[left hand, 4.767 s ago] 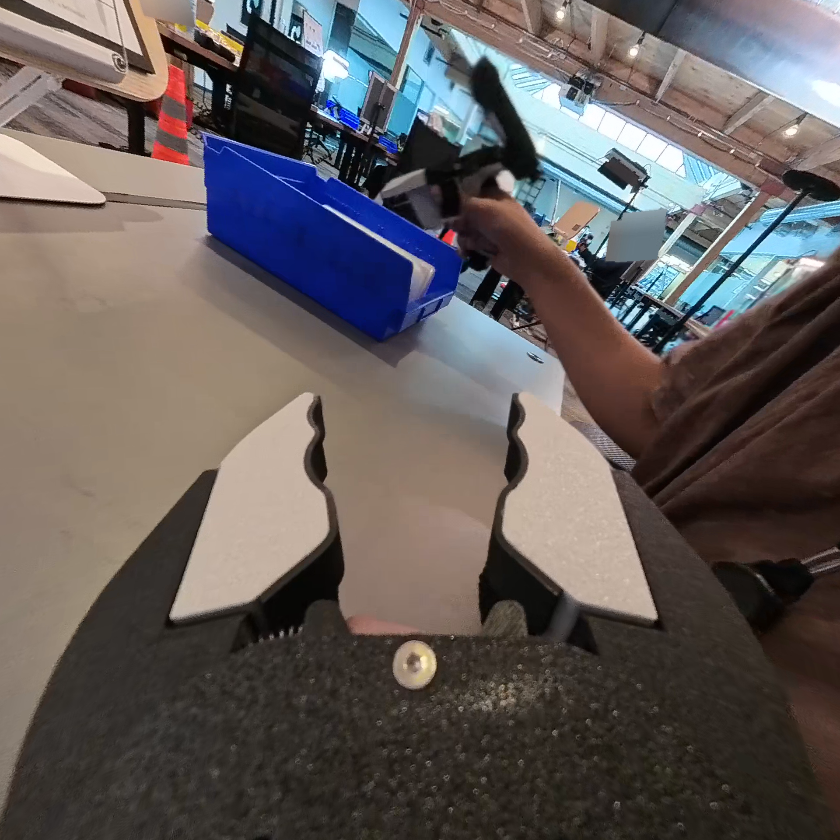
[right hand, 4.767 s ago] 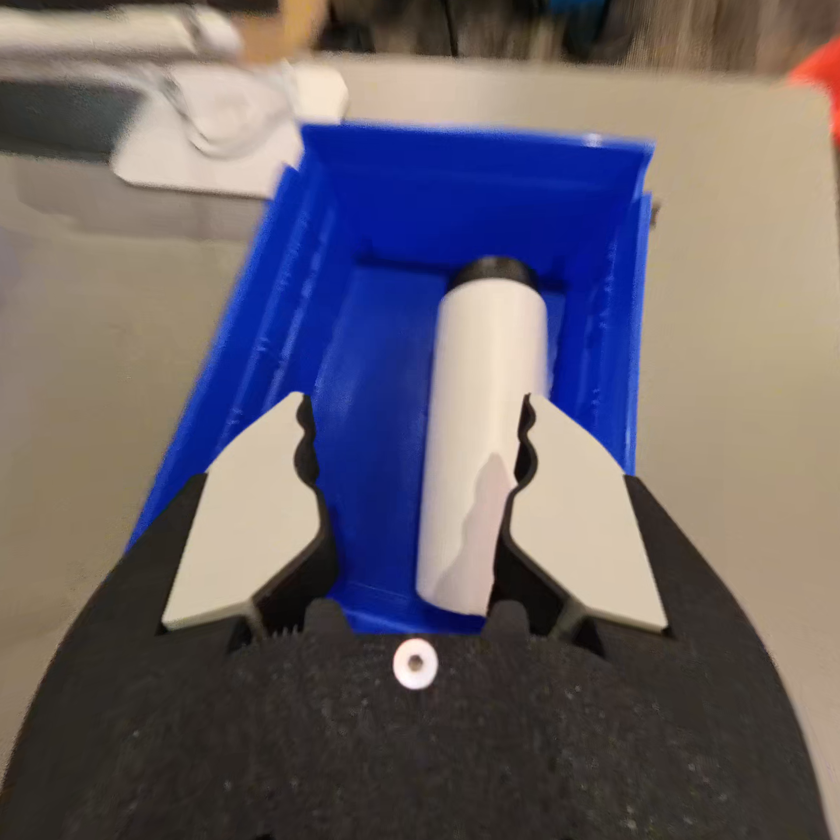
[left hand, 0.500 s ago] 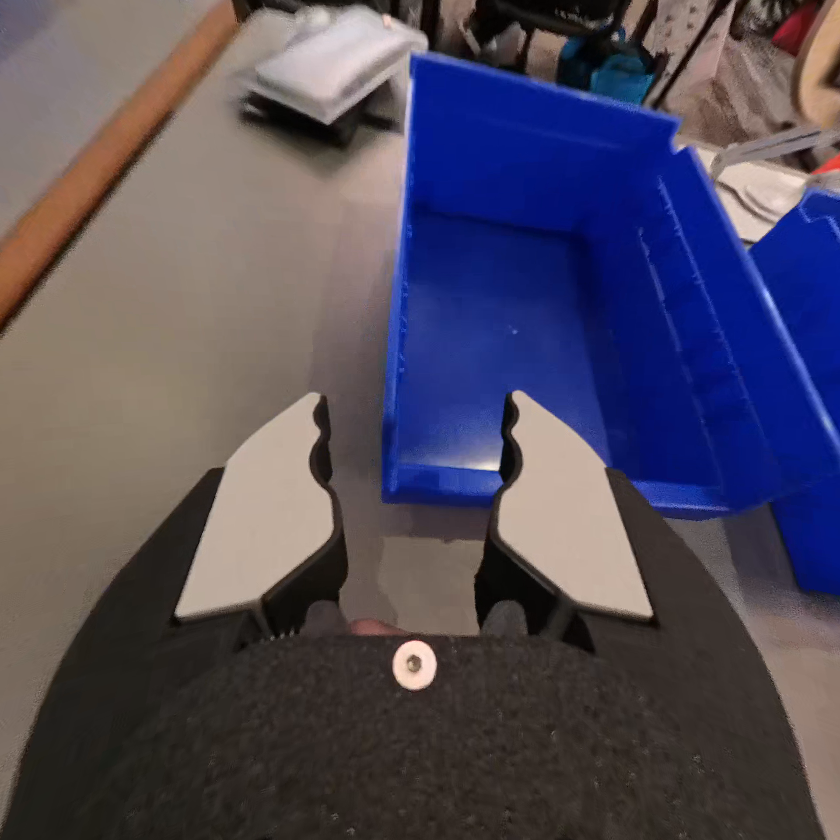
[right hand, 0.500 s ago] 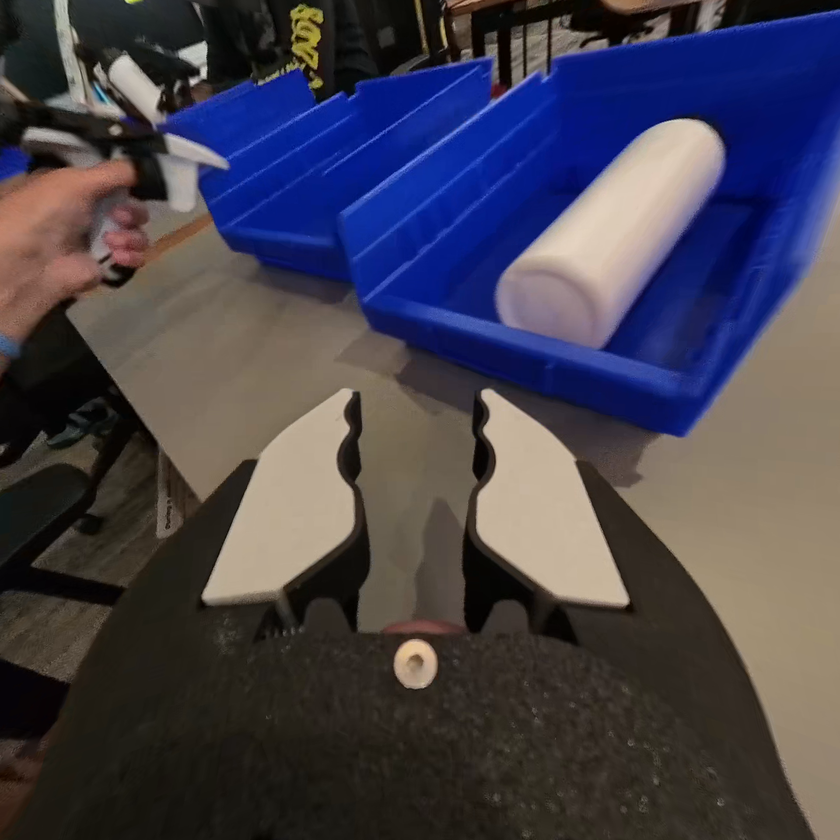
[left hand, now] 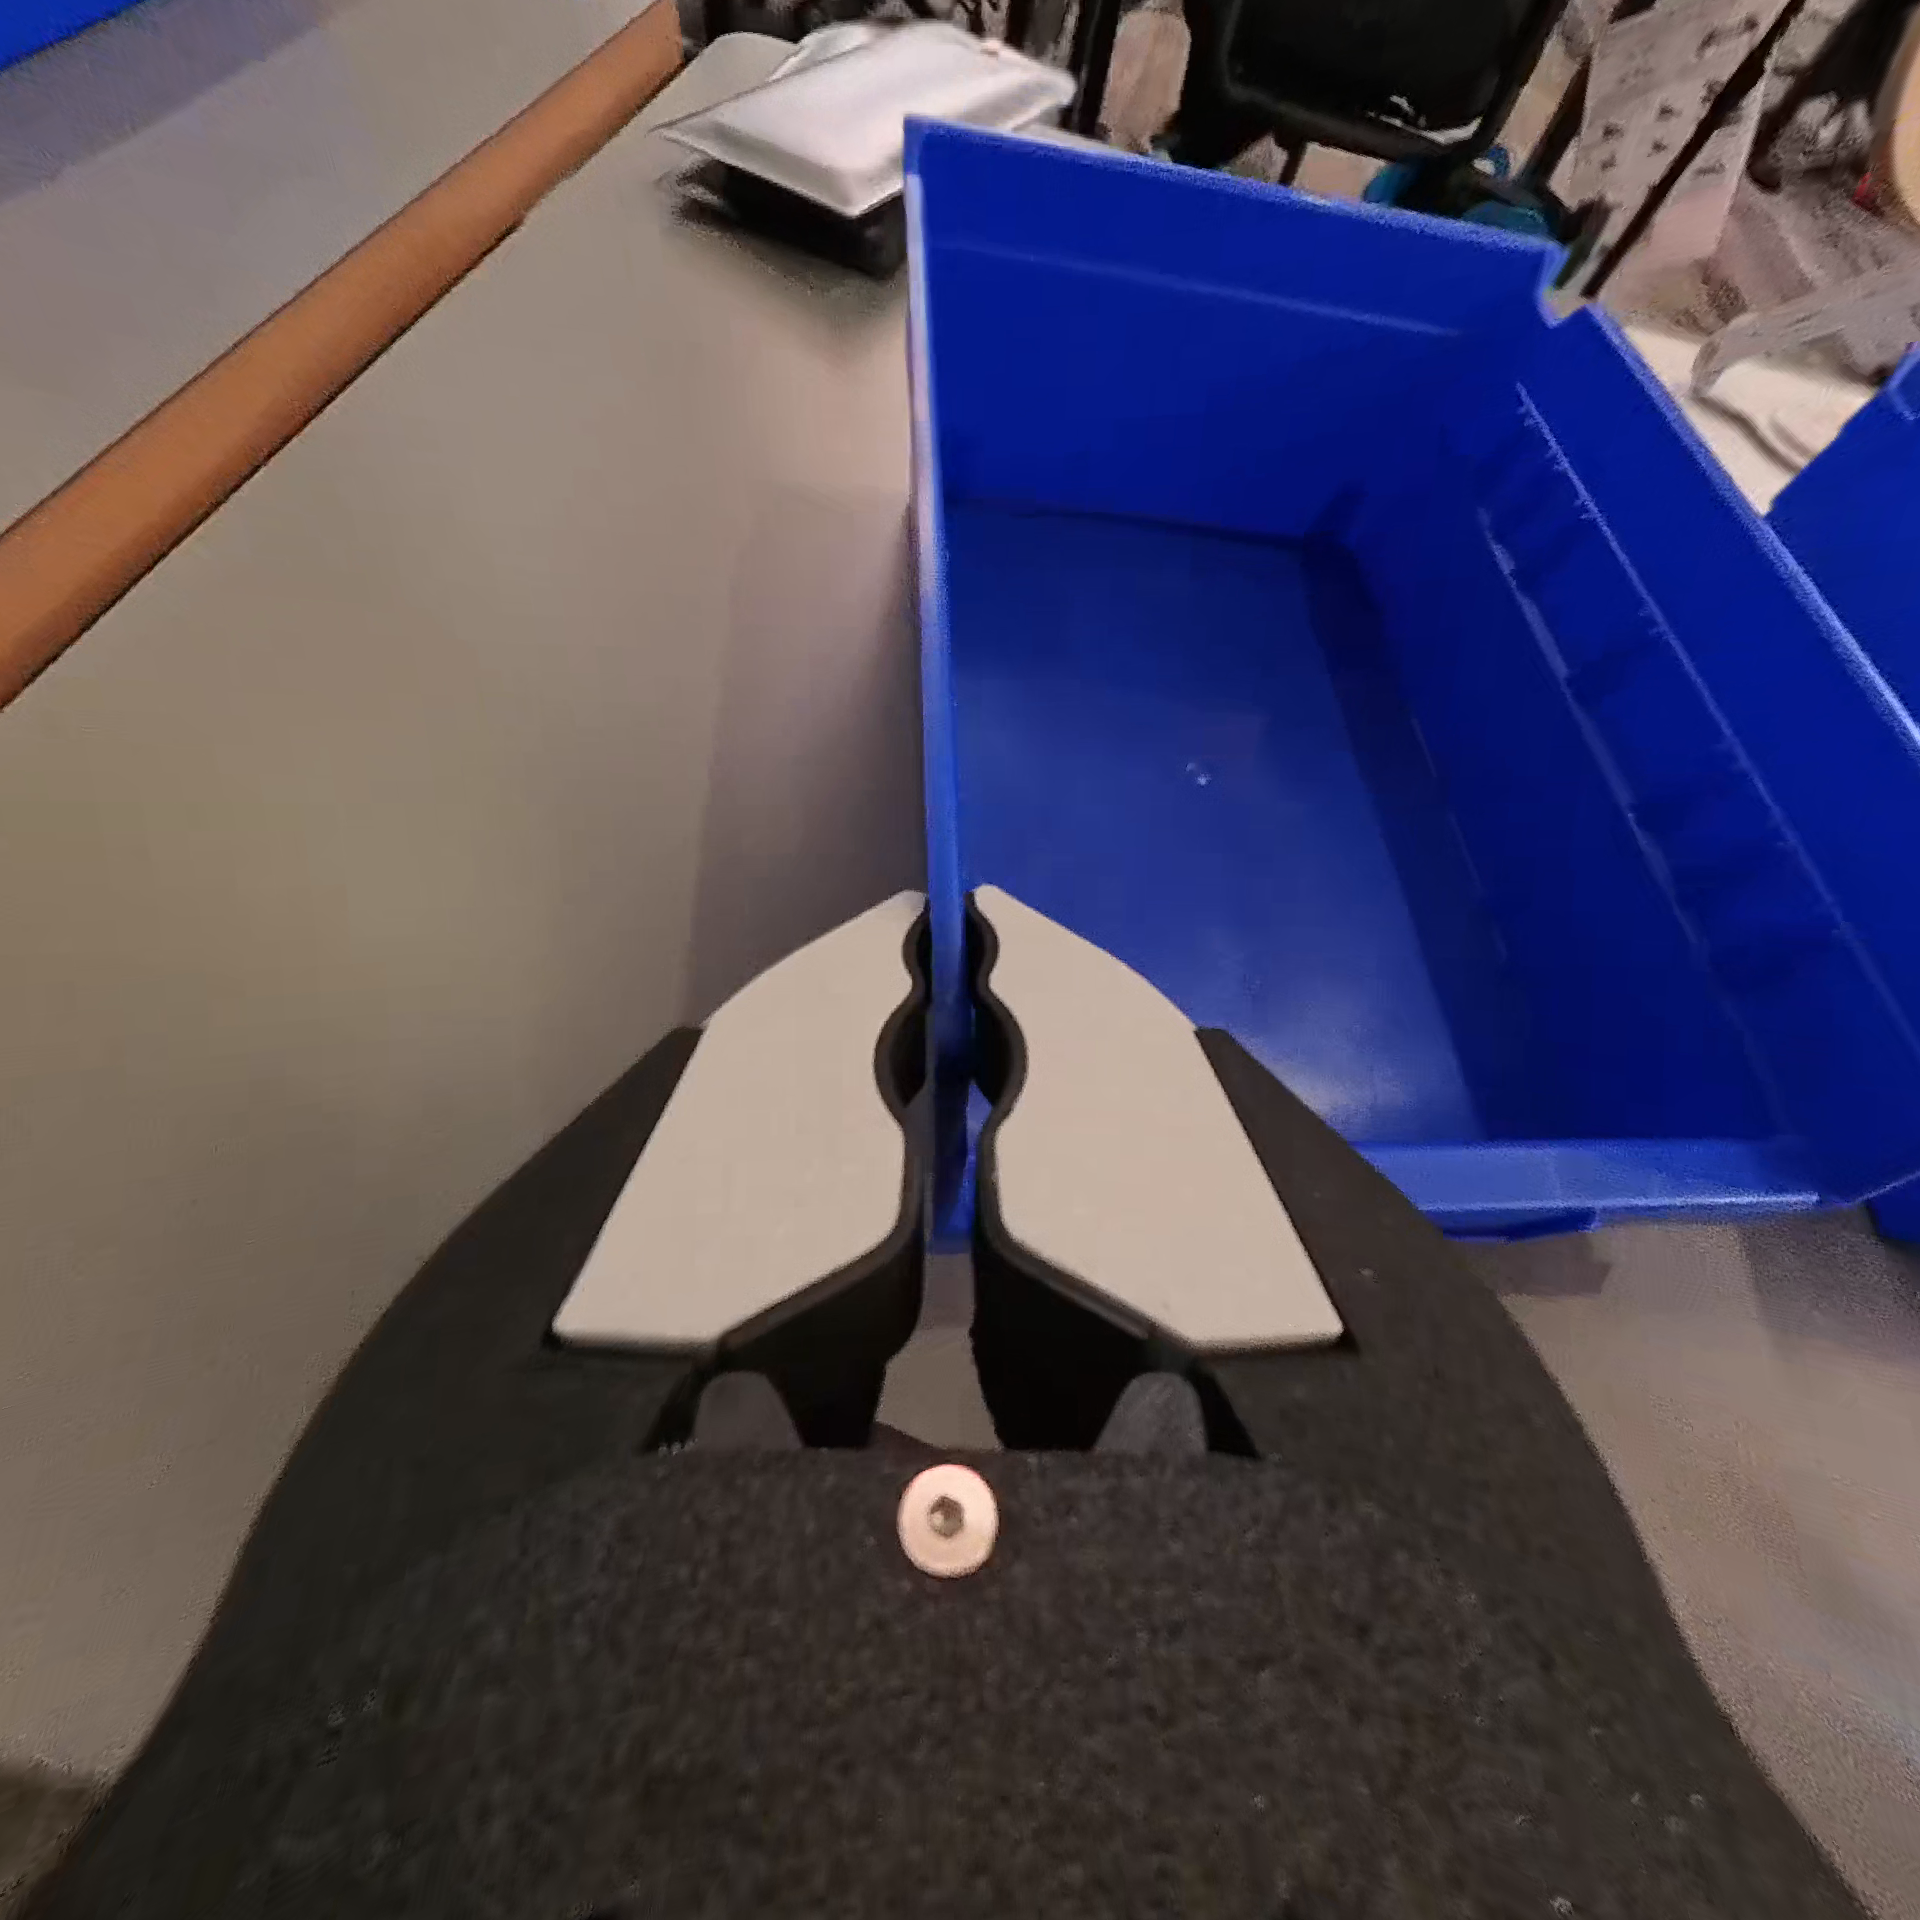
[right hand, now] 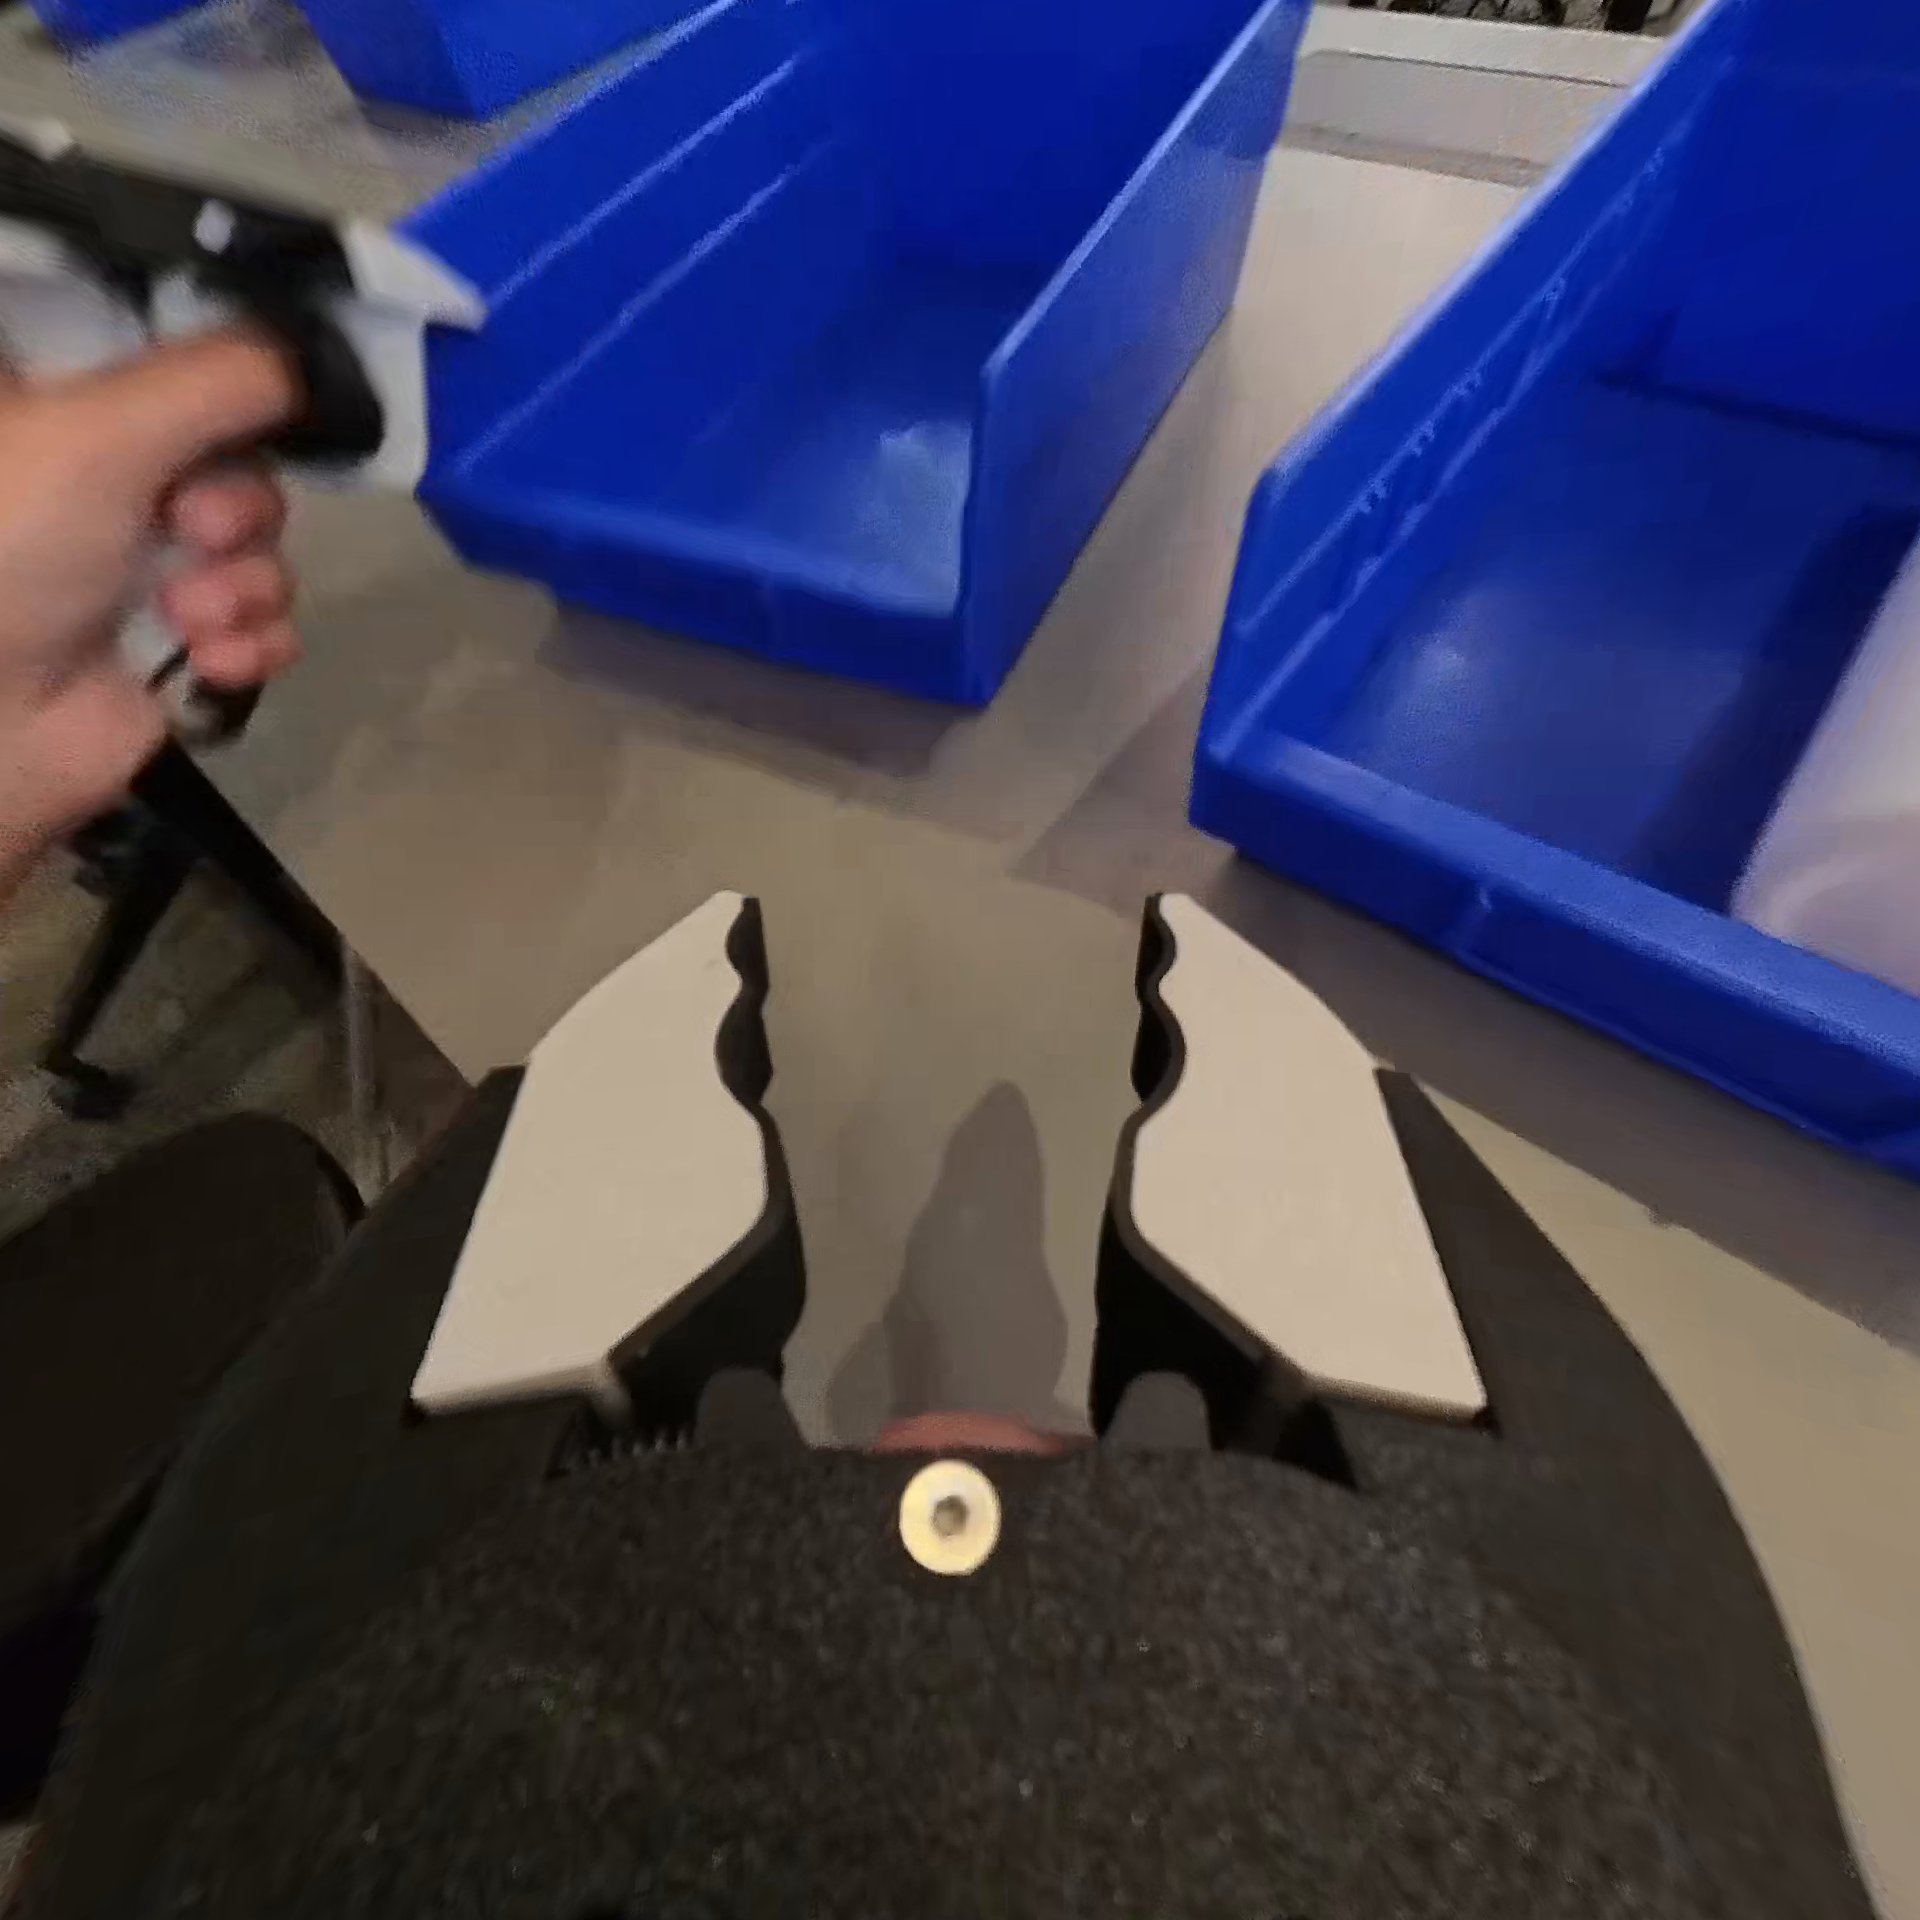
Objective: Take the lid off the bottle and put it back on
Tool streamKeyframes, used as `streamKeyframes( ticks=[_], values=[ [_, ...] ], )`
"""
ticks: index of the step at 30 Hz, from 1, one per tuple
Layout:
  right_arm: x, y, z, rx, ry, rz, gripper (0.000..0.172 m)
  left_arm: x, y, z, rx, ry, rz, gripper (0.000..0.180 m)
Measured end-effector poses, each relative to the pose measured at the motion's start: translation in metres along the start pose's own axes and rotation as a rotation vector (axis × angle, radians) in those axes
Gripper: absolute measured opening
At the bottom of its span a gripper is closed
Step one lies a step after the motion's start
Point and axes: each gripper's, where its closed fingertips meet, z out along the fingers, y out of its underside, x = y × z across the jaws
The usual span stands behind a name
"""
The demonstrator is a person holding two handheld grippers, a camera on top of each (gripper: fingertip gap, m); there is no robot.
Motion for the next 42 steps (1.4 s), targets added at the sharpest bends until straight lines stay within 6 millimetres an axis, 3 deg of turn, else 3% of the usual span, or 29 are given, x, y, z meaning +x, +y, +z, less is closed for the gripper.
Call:
streamKeyframes(
  ticks=[6, 9, 10, 11, 14, 17, 20, 23, 28, 31, 33, 35, 37, 42],
  values=[
    [-0.027, -0.016, 0.036, 0.023, -0.015, 0.083, 0.063, -0.003, 0.039, -0.07, 0.052, -0.074, -0.044, 0.003],
    [-0.032, -0.013, 0.052, -0.013, 0.053, 0.052, 0.04, 0.001, 0.049, -0.087, 0.05, -0.067, -0.051, 0.003],
    [-0.032, -0.008, 0.055, -0.04, 0.08, 0.04, 0.018, 0.002, 0.052, -0.092, 0.052, -0.064, -0.055, 0.003],
    [-0.028, -0.006, 0.055, -0.046, 0.137, 0.033, 0.01, 0.003, 0.054, -0.096, 0.054, -0.068, -0.055, 0.003],
    [-0.033, -0.014, 0.046, 0.018, 0.134, -0.059, 0.009, 0.002, 0.057, -0.108, 0.071, -0.081, -0.061, 0.002],
    [-0.047, -0.026, 0.03, 0.08, 0.003, -0.079, 0.012, 0.002, 0.048, -0.13, 0.123, -0.082, -0.071, 0.002],
    [-0.054, -0.057, 0.001, 0.193, -0.101, -0.043, 0.014, 0.016, 0.026, -0.157, 0.204, -0.066, -0.059, 0.003],
    [-0.041, -0.087, -0.024, 0.245, -0.021, -0.072, 0.014, 0.046, -0.01, -0.179, 0.303, -0.046, -0.002, 0.005],
    [0.004, -0.138, -0.083, 0.367, 0.136, -0.106, 0.019, 0.131, -0.094, -0.209, 0.494, 0.039, 0.093, 0.006],
    [0.057, -0.158, -0.124, 0.446, 0.213, -0.06, 0.016, 0.203, -0.131, -0.208, 0.543, 0.135, 0.15, 0.006],
    [0.101, -0.16, -0.152, 0.469, 0.276, -0.003, 0.013, 0.258, -0.142, -0.198, 0.551, 0.192, 0.191, 0.006],
    [0.15, -0.156, -0.182, 0.478, 0.358, 0.056, 0.013, 0.315, -0.14, -0.182, 0.531, 0.257, 0.221, 0.005],
    [0.202, -0.144, -0.212, 0.479, 0.446, 0.117, 0.012, 0.373, -0.125, -0.161, 0.487, 0.333, 0.233, 0.004],
    [0.317, -0.089, -0.276, 0.451, 0.609, 0.241, 0.013, 0.498, -0.054, -0.104, 0.339, 0.463, 0.238, 0.003]
  ],
)
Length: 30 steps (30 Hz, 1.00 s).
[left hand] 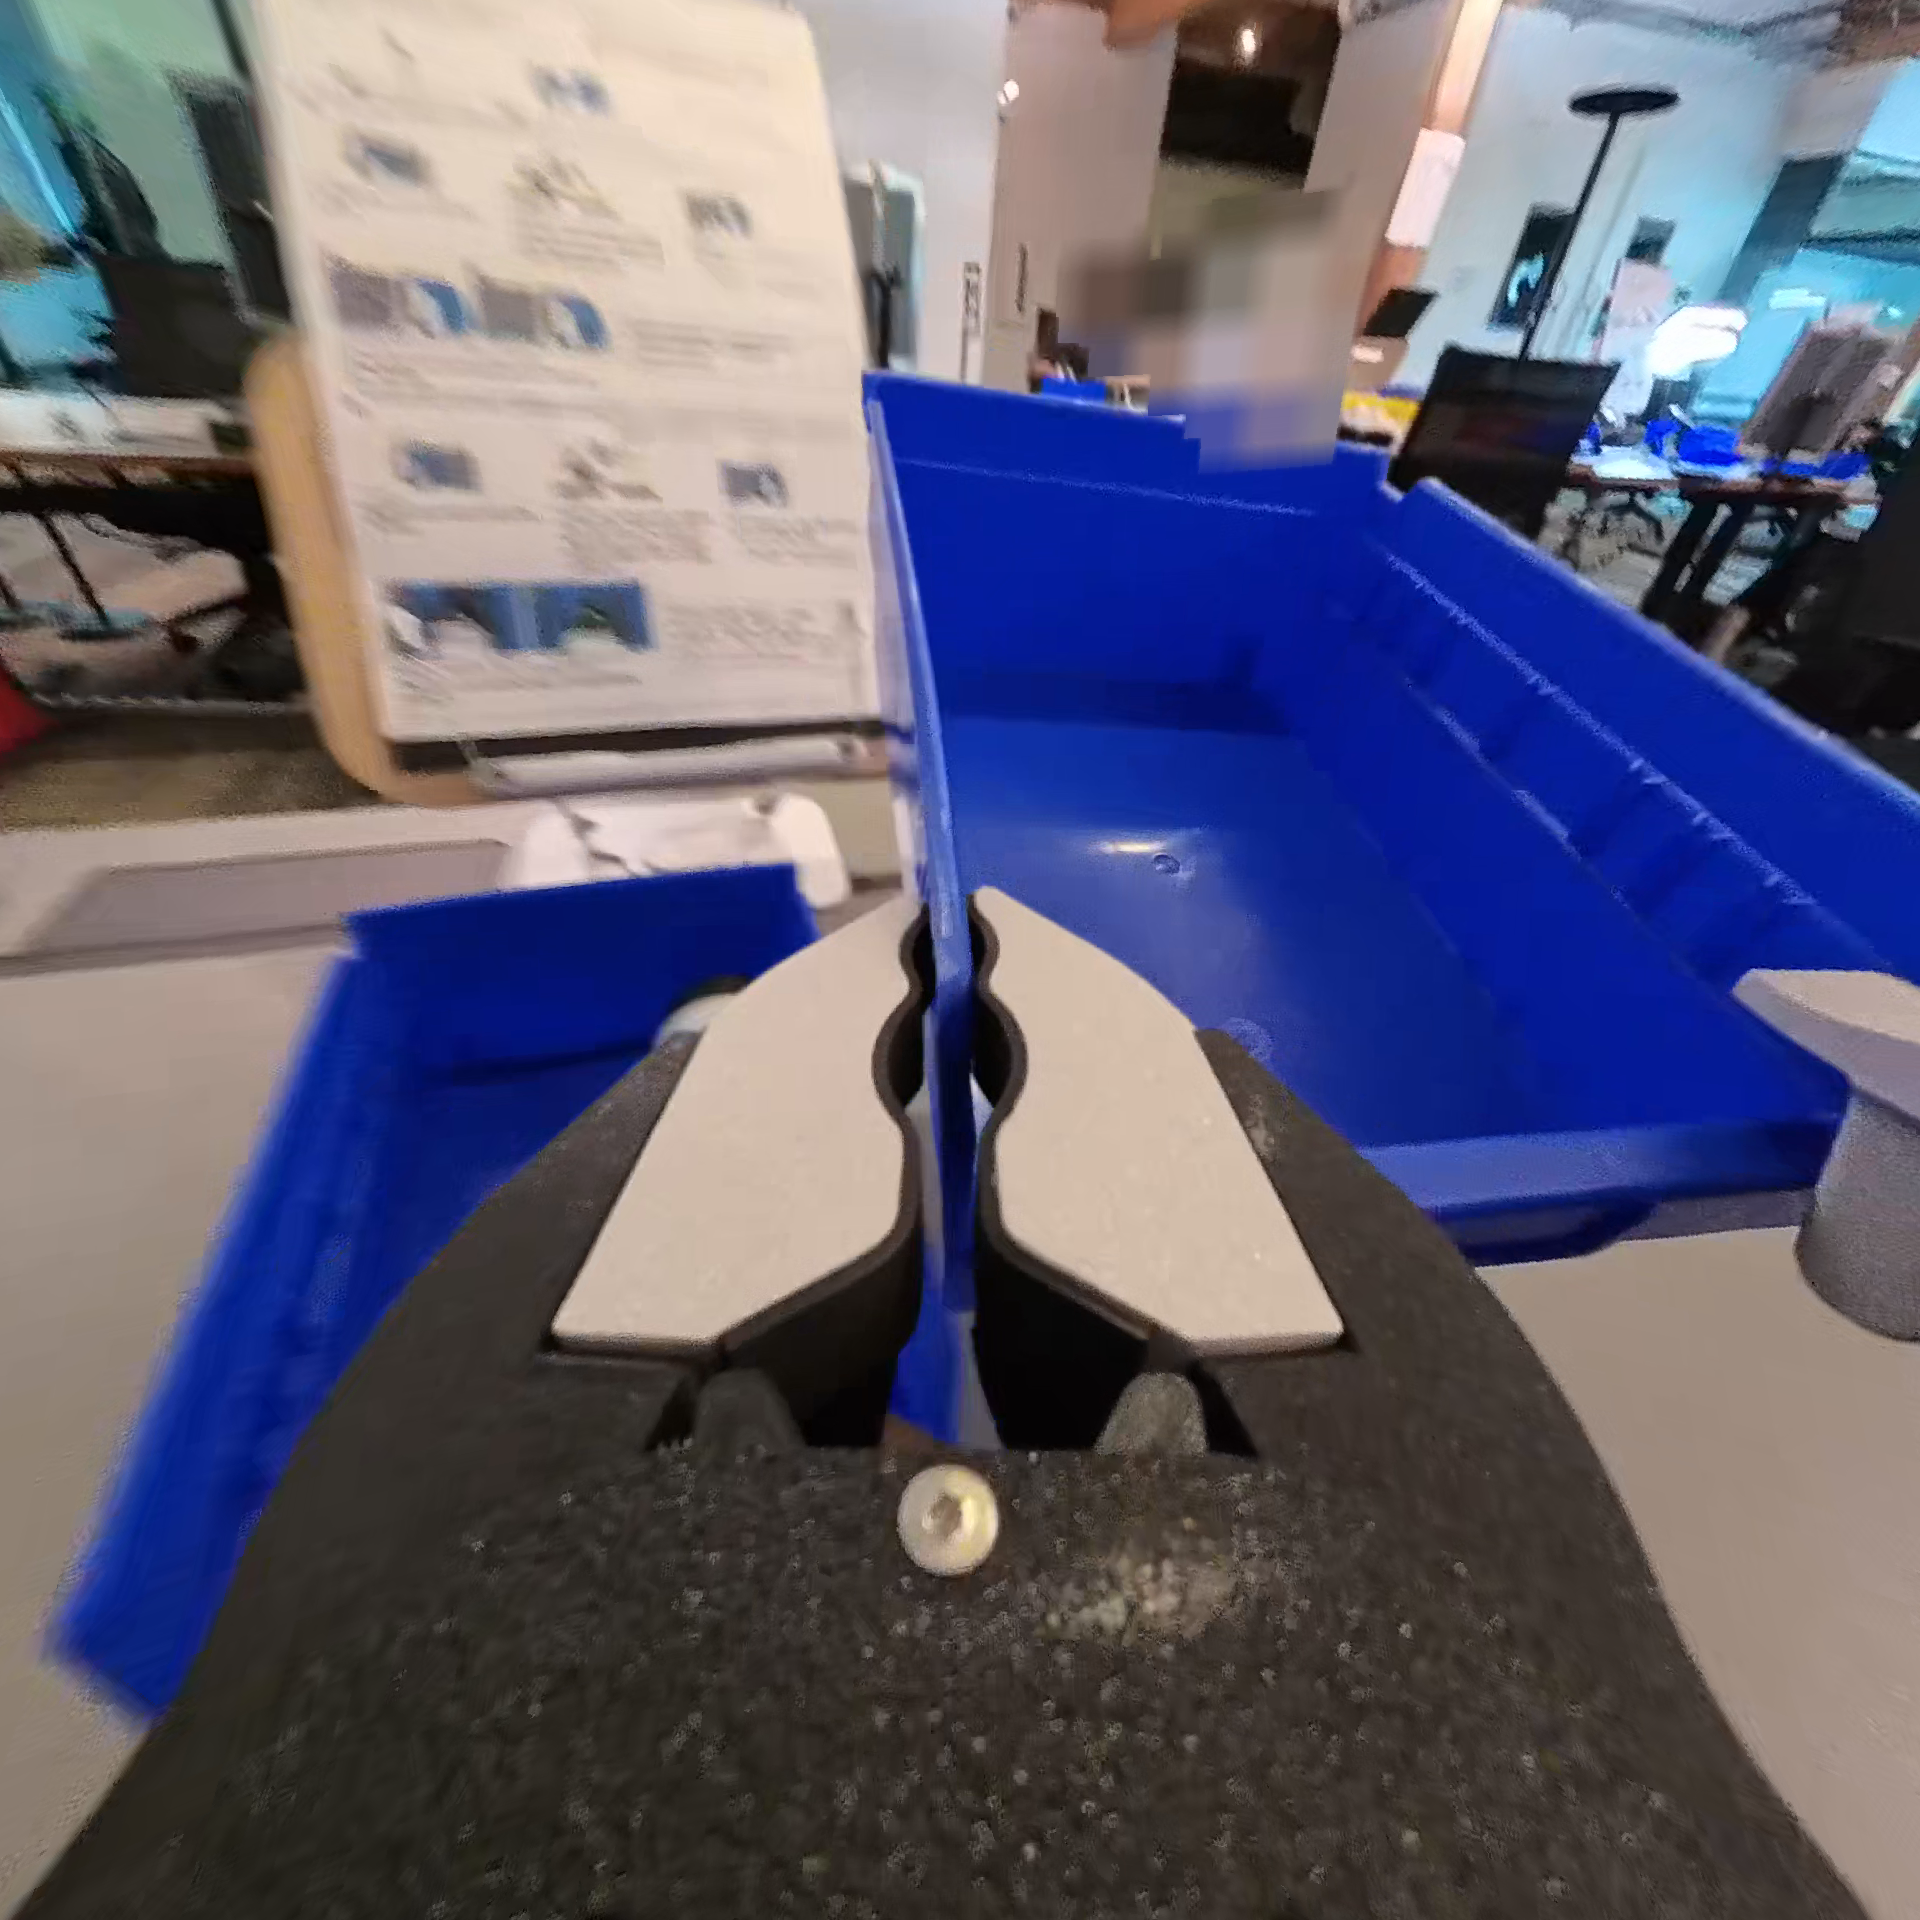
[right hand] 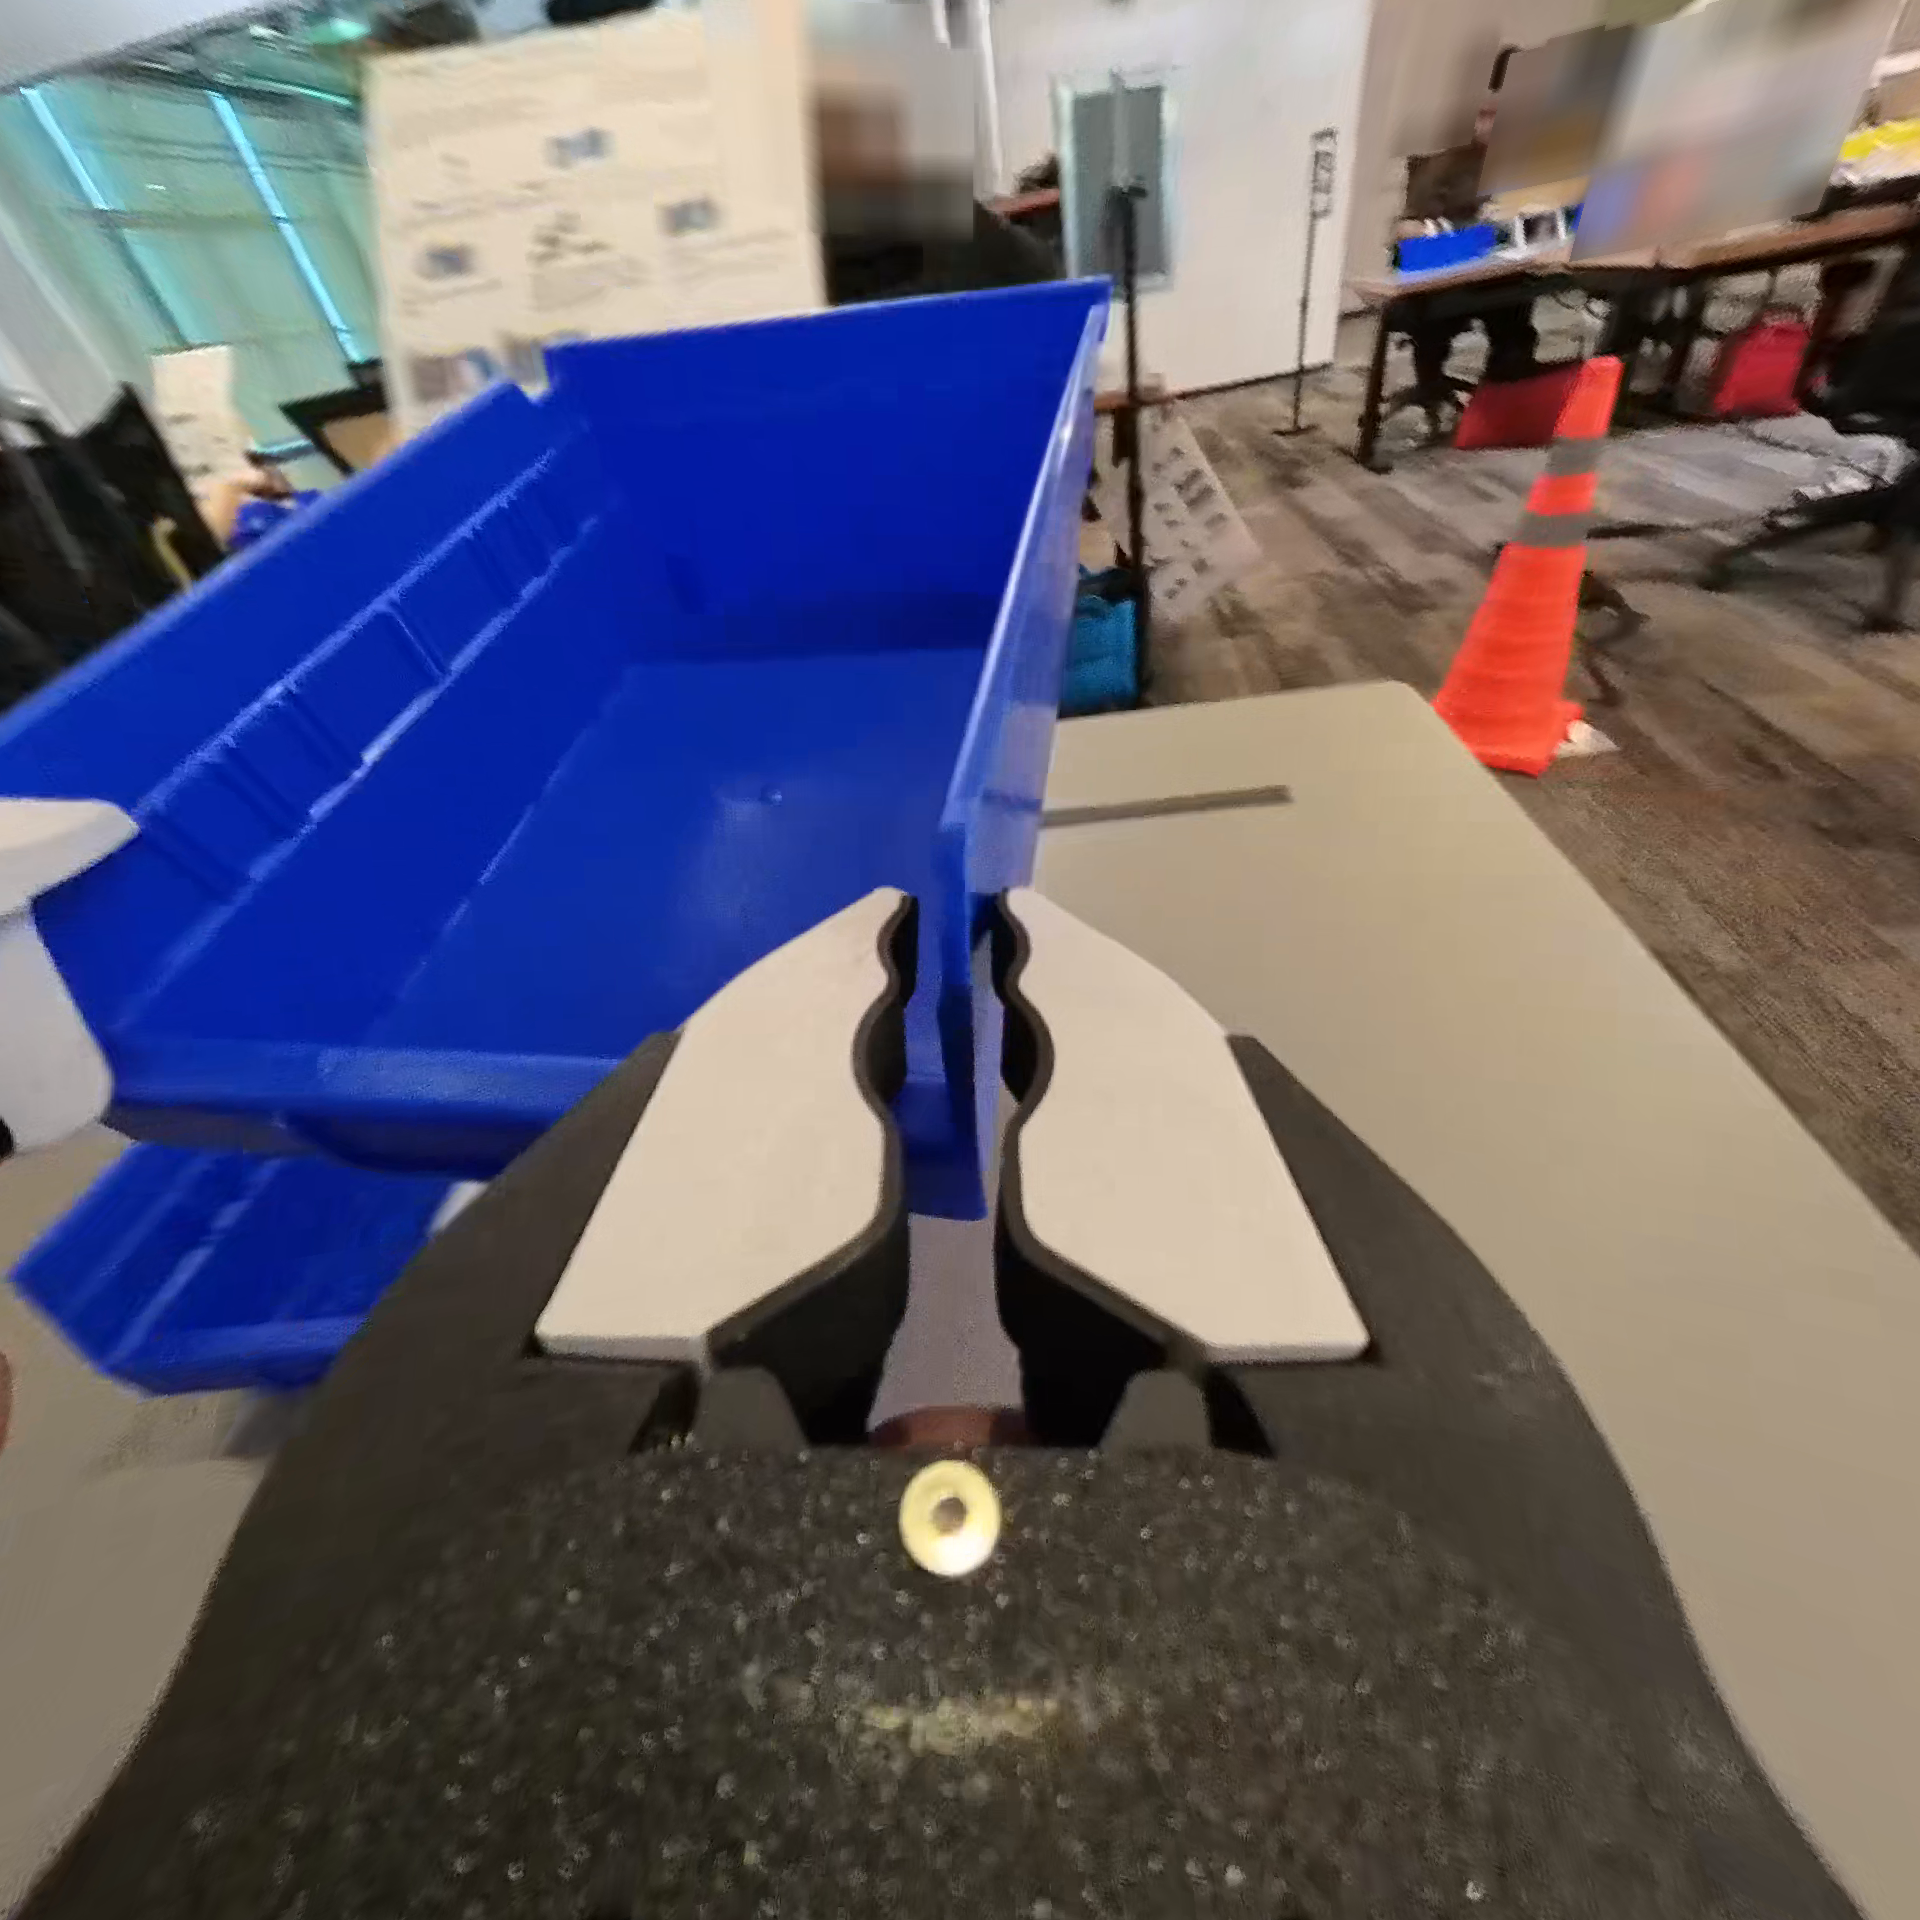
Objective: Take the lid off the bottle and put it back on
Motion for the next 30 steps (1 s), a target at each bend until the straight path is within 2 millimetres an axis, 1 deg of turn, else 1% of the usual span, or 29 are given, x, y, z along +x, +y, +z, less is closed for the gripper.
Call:
streamKeyframes(
  ticks=[1, 3, 5, 7, 9, 11, 14, 18, 19, 20, 21, 22, 23, 24, 25, 26, 27, 28, 29, 30],
  values=[
    [0.026, 0.008, 0.002, -0.011, 0.034, 0.022, 0.009, 0.017, 0.016, 0.014, -0.029, 0.013, -0.003, 0.002],
    [0.069, 0.028, 0.008, -0.047, 0.067, 0.083, 0.007, 0.045, 0.047, 0.038, -0.083, 0.031, 0.001, 0.002],
    [0.1, 0.053, 0.014, -0.102, 0.112, 0.093, 0.006, 0.065, 0.075, 0.054, -0.133, 0.033, 0.014, 0.002],
    [0.123, 0.078, 0.02, -0.161, 0.151, 0.091, 0.006, 0.076, 0.1, 0.065, -0.17, 0.029, 0.03, 0.002],
    [0.137, 0.101, 0.026, -0.201, 0.176, 0.1, 0.005, 0.08, 0.121, 0.073, -0.2, 0.016, 0.04, 0.002],
    [0.145, 0.117, 0.032, -0.241, 0.186, 0.09, 0.004, 0.081, 0.139, 0.077, -0.23, 0.006, 0.027, 0.002],
    [0.149, 0.13, 0.039, -0.276, 0.196, 0.06, 0.004, 0.077, 0.16, 0.079, -0.257, -0.009, 0.02, 0.003],
    [0.15, 0.143, 0.047, -0.259, 0.189, 0.039, 0.004, 0.075, 0.175, 0.079, -0.264, -0.002, 0.04, 0.005],
    [0.152, 0.147, 0.049, -0.262, 0.187, 0.035, 0.004, 0.077, 0.176, 0.078, -0.275, 0.03, 0.025, 0.007],
    [0.153, 0.149, 0.049, -0.253, 0.182, 0.042, 0.004, 0.079, 0.173, 0.075, -0.279, 0.073, 0.001, 0.009],
    [0.154, 0.149, 0.048, -0.236, 0.17, 0.055, 0.005, 0.082, 0.167, 0.07, -0.287, 0.124, -0.021, 0.015],
    [0.156, 0.146, 0.045, -0.216, 0.175, 0.06, 0.017, 0.084, 0.158, 0.063, -0.302, 0.181, -0.04, 0.028],
    [0.158, 0.14, 0.04, -0.19, 0.185, 0.048, 0.034, 0.083, 0.147, 0.054, -0.316, 0.231, -0.06, 0.042],
    [0.159, 0.133, 0.035, -0.159, 0.19, 0.014, 0.048, 0.078, 0.132, 0.044, -0.316, 0.271, -0.085, 0.054],
    [0.161, 0.124, 0.028, -0.123, 0.215, -0.026, 0.058, 0.069, 0.115, 0.032, -0.305, 0.31, -0.108, 0.06],
    [0.162, 0.113, 0.022, -0.087, 0.249, -0.057, 0.063, 0.055, 0.099, 0.019, -0.291, 0.334, -0.12, 0.063],
    [0.154, 0.101, 0.017, -0.057, 0.247, -0.087, 0.064, 0.036, 0.085, 0.007, -0.273, 0.334, -0.112, 0.067],
    [0.137, 0.089, 0.014, -0.031, 0.211, -0.119, 0.067, 0.011, 0.075, -0.005, -0.258, 0.307, -0.082, 0.07],
    [0.113, 0.079, 0.013, -0.004, 0.153, -0.149, 0.07, -0.019, 0.07, -0.015, -0.243, 0.255, -0.035, 0.073],
    [0.085, 0.071, 0.011, 0.019, 0.094, -0.172, 0.071, -0.054, 0.069, -0.023, -0.226, 0.173, 0.022, 0.077]
  ],
)
